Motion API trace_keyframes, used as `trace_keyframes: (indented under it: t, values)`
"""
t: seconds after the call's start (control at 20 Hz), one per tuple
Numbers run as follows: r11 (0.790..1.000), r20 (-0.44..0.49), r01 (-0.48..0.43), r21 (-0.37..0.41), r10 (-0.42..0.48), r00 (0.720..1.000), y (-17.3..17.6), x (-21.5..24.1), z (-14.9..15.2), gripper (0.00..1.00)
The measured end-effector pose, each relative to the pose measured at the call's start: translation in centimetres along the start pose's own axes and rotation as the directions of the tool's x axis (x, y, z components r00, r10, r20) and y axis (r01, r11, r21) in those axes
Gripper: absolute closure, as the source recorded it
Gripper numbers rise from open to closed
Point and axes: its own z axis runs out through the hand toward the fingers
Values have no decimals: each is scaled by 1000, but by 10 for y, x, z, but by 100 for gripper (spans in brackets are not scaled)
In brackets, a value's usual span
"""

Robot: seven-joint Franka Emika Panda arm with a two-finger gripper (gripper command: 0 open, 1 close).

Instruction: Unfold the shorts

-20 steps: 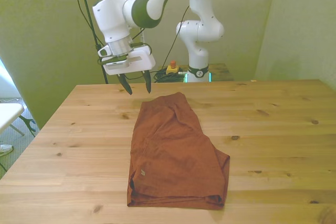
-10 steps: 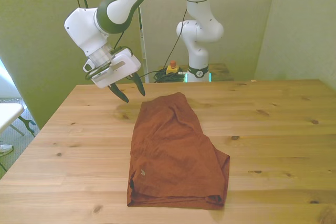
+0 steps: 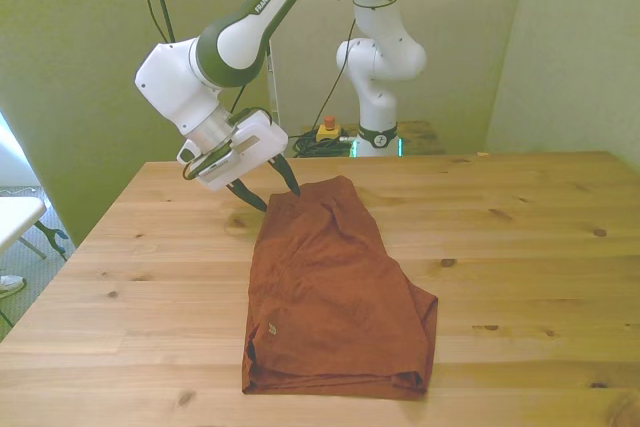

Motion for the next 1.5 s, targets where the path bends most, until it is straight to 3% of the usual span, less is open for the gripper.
trace_keyframes:
  t: [0.35, 1.25, 1.5]
  values:
    - [1000, 11, -3, 12, 3, 1000, 17, 1, -6, 100]
    - [1000, 21, 14, 6, -15, 1000, 13, 5, -1, 100]
    - [996, 71, 86, 21, -88, 994, -6, -21, -13, 100]
